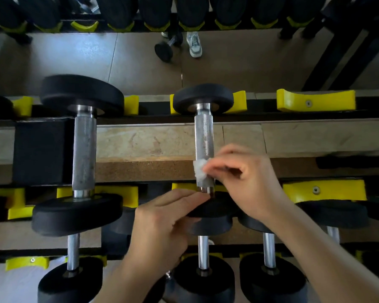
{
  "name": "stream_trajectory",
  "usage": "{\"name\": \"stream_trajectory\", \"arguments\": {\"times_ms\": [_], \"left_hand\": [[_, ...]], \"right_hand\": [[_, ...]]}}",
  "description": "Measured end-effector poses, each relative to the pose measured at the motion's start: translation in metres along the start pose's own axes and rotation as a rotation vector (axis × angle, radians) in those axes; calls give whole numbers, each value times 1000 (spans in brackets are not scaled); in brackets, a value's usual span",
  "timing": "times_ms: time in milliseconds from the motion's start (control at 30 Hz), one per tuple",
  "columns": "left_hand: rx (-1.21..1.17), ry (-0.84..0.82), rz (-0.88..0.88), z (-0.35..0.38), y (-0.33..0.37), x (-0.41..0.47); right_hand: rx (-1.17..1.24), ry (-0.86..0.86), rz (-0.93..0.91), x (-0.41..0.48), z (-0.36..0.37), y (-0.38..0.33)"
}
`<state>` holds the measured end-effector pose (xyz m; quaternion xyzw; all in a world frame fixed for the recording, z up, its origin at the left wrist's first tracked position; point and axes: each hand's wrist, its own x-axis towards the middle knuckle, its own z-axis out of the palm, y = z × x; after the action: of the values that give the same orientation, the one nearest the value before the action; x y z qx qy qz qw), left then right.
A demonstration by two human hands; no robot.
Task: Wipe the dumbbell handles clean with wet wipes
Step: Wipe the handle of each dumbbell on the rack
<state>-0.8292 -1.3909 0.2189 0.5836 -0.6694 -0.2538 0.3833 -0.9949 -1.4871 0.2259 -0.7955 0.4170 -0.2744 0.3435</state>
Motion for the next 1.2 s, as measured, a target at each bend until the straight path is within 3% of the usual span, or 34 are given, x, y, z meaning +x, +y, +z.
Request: {"name": "stream_trajectory", "arguments": {"times_ms": [167,233,300,400,533,600,800,900,1067,1200], "left_hand": [[-147,-60,-12,-11,-7,5],[-129,-119,-22,-13,-9,7],[-87,-144,-36,-14,-8,8],[189,-181,44,-13,6,11],[542,-303,116,-2,39,22],[650,-334,109,7,52,28],[834,-335,32,27,63,30],[779,-281,50,23,59,27],[433,-231,158,-3,29,15],[107,-117,61,6,7,11]], "right_hand": [[-37,235,50,51,2,-2],[-34,180,77,36,5,-2],[-18,10,101,2,4,-8],[41,-66,113,-2,-2,-4],[1,331,87,48,-5,12],[-36,424,79,50,-3,15],[-232,252,80,39,-5,5],[-271,294,42,47,-10,7],[-109,129,32,4,5,-1],[-75,346,21,47,4,8]]}}
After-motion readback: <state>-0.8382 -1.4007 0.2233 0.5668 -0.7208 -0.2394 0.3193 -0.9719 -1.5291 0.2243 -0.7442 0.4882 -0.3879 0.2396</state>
